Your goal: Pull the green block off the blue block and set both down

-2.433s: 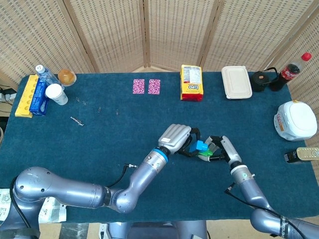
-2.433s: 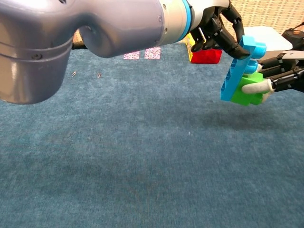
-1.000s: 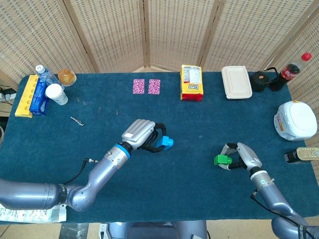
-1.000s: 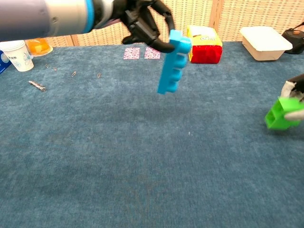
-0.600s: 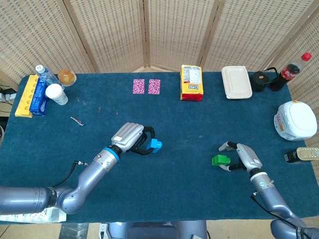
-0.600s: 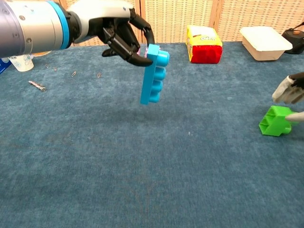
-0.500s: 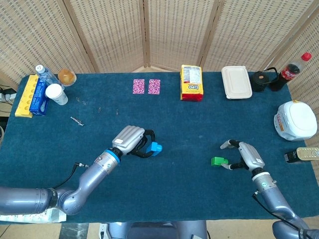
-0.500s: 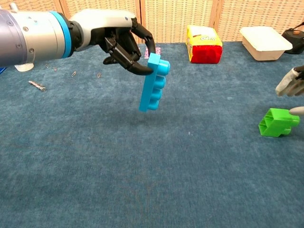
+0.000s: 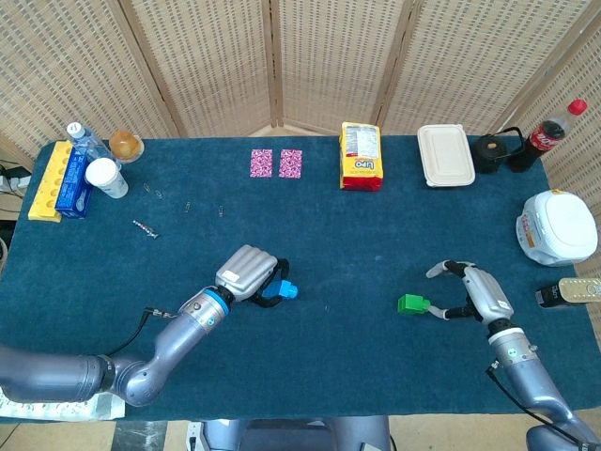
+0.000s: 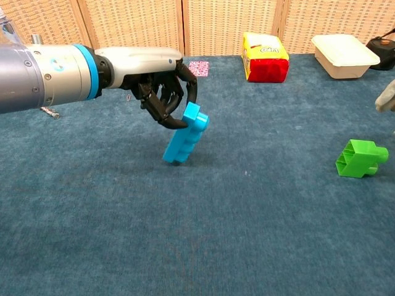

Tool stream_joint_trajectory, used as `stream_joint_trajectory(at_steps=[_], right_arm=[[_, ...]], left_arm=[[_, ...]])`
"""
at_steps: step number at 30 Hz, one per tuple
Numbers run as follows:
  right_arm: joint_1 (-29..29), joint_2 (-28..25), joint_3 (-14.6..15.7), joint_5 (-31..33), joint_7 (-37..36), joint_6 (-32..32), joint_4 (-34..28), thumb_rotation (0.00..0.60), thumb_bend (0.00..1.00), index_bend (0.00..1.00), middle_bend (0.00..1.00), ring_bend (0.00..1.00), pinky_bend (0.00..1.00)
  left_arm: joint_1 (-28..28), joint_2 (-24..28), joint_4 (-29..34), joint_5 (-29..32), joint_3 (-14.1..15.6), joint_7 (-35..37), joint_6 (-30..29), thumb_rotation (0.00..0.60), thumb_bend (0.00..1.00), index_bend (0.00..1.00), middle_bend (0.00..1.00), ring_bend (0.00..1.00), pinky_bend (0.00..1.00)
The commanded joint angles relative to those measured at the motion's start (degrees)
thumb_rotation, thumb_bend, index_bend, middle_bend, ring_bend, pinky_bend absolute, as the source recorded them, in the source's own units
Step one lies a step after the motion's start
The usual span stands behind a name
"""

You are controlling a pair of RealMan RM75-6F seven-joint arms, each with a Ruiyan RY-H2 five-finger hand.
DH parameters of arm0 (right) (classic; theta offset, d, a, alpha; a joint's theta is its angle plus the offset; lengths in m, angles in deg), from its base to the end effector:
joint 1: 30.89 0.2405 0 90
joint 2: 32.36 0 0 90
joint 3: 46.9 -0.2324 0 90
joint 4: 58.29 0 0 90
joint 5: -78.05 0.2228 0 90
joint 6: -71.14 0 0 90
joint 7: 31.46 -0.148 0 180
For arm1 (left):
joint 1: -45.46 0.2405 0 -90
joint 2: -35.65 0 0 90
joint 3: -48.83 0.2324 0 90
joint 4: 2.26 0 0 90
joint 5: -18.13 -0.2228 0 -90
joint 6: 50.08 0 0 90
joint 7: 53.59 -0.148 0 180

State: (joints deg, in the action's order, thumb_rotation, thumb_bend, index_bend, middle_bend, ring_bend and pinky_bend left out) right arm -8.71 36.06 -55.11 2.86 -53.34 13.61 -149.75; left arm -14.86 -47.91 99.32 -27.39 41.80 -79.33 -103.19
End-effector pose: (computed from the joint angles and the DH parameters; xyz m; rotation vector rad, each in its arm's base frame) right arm -0.2558 -0.2800 0.0721 1.4216 -1.4847 1.0881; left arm -0.0337 0.3079 -0.0386 -2.1157 -1.0229 -0.9216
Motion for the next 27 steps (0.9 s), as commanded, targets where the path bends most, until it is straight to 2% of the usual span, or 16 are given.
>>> stream_joint_trajectory(at_steps=[1, 7, 15, 18, 27], right_arm=[[0.0, -0.3, 0.0, -0.2, -0.1, -0.1, -0.2, 0.6, 0.21, 0.36, 0.35, 0.3, 0.16], [0.0, -1.0, -0.2, -0.2, -0.4, -0.5, -0.5, 0.6, 0.21, 0.36, 0.35, 0.3, 0.16], [0.1, -2.1, -0.3, -0.3, -0.5, -0.7, -0.8, 0.6, 0.21, 0.36, 0.35, 0.3, 0.15], [0.0, -2.5, -0.2, -0.5, -0.6, -0.8, -0.9, 0.6, 0.21, 0.36, 0.35, 0.3, 0.15], [-0.5, -2.0, 0.5, -1.8, 0.9, -2.6, 0.9, 0.6, 0.22, 0.36, 0.35, 0.3, 0.17]], left_arm=[[-0.5, 0.8, 1.1, 1.3, 0.6, -1.5, -0.3, 0.506, 0.35, 0.37, 0.39, 0.26, 0.4], [0.6, 2.0, 1.9, -0.1, 0.0, -0.9, -2.1, 0.469, 0.33, 0.28, 0.28, 0.14, 0.3], [2.3, 3.8, 3.0, -2.6, -1.2, 0.4, -4.2, 0.461, 0.31, 0.26, 0.24, 0.1, 0.25], [3.2, 5.2, 4.4, -3.8, -0.9, 0.2, -5.3, 0.461, 0.31, 0.26, 0.24, 0.1, 0.25], [11.0, 11.5, 12.6, -8.2, 2.9, -1.0, -14.9, 0.467, 0.32, 0.26, 0.24, 0.1, 0.24]])
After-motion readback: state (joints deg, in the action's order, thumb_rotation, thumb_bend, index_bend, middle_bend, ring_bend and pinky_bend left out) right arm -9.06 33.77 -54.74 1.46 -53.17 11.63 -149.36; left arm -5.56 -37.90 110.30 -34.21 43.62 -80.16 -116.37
